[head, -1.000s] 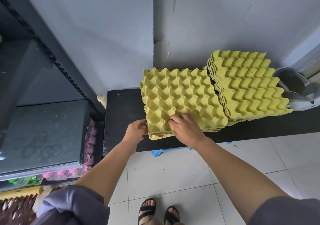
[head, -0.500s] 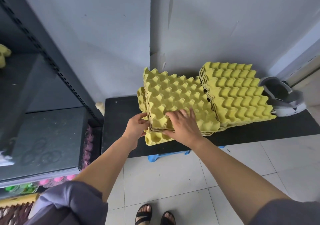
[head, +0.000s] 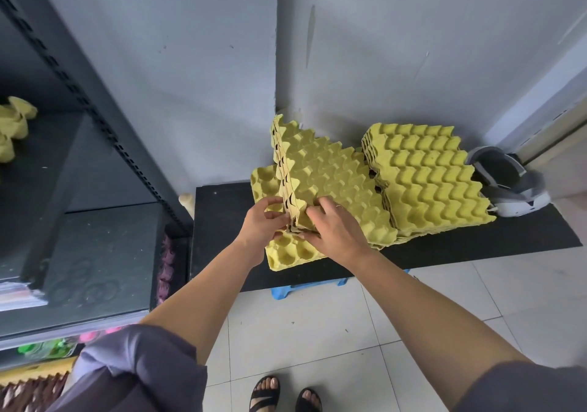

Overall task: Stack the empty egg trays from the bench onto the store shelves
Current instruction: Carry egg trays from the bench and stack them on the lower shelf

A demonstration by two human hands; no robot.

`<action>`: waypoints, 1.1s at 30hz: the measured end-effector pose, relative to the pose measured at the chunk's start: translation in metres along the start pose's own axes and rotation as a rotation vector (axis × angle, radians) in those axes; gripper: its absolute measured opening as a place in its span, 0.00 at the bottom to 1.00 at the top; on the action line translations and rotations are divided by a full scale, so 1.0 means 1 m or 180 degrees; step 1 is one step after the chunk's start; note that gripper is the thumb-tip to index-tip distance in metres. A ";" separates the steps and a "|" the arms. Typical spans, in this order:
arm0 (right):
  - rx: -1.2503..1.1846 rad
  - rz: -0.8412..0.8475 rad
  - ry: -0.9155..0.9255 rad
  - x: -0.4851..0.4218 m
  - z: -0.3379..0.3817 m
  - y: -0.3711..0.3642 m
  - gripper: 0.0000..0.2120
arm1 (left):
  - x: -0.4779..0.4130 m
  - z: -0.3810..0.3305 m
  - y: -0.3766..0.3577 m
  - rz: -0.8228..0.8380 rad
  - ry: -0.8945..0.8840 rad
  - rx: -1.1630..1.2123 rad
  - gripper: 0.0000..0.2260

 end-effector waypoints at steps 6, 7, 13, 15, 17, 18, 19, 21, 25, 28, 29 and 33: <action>0.0029 -0.0024 -0.0071 -0.005 -0.001 0.009 0.19 | -0.002 0.004 0.007 -0.0116 0.0031 -0.0354 0.19; 0.0040 0.0008 -0.0061 -0.005 -0.001 0.009 0.19 | -0.002 0.006 0.009 -0.0131 0.0040 -0.0465 0.20; 0.0012 0.0032 -0.0155 -0.003 0.001 0.011 0.19 | -0.006 0.016 0.011 0.0025 0.0073 -0.1302 0.24; -0.0012 -0.0094 -0.0151 -0.004 -0.001 0.016 0.19 | -0.008 0.021 0.013 0.0109 0.0020 -0.1684 0.29; 0.0011 -0.0157 -0.0109 -0.005 -0.004 0.018 0.19 | -0.009 0.027 0.017 0.0178 0.0014 -0.1943 0.30; 0.0023 -0.0174 -0.0088 -0.005 -0.005 0.019 0.20 | -0.008 0.030 0.020 0.0217 0.0127 -0.1963 0.30; 0.0031 -0.0196 -0.0065 -0.004 -0.004 0.018 0.20 | -0.008 0.036 0.022 0.0294 0.0267 -0.1976 0.29; 0.0060 -0.0243 0.0007 0.000 -0.003 0.014 0.20 | -0.009 0.042 0.025 0.0503 0.0455 -0.2293 0.24; 0.0117 -0.0249 0.0081 0.005 0.000 0.004 0.21 | -0.014 0.018 0.025 -0.0254 0.0099 -0.1278 0.16; 0.0096 -0.0128 0.0036 0.003 0.003 0.001 0.22 | -0.014 0.004 0.002 0.0010 0.0501 0.0263 0.20; 0.0074 -0.0051 0.0025 0.002 0.003 0.000 0.22 | -0.014 0.002 -0.008 0.0228 0.0682 0.0390 0.22; -0.0097 0.0573 0.0089 0.005 -0.002 -0.007 0.24 | -0.013 0.002 -0.029 0.0248 0.1129 0.0439 0.23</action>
Point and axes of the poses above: each hand's wrist, its own x-axis away from the middle knuckle, its own y-axis out of the back of the hand, z = x × y, the point moved 5 cm from there along -x, towards the middle knuckle, and after that the axes turned 9 degrees about -y, right-handed, at the moved point
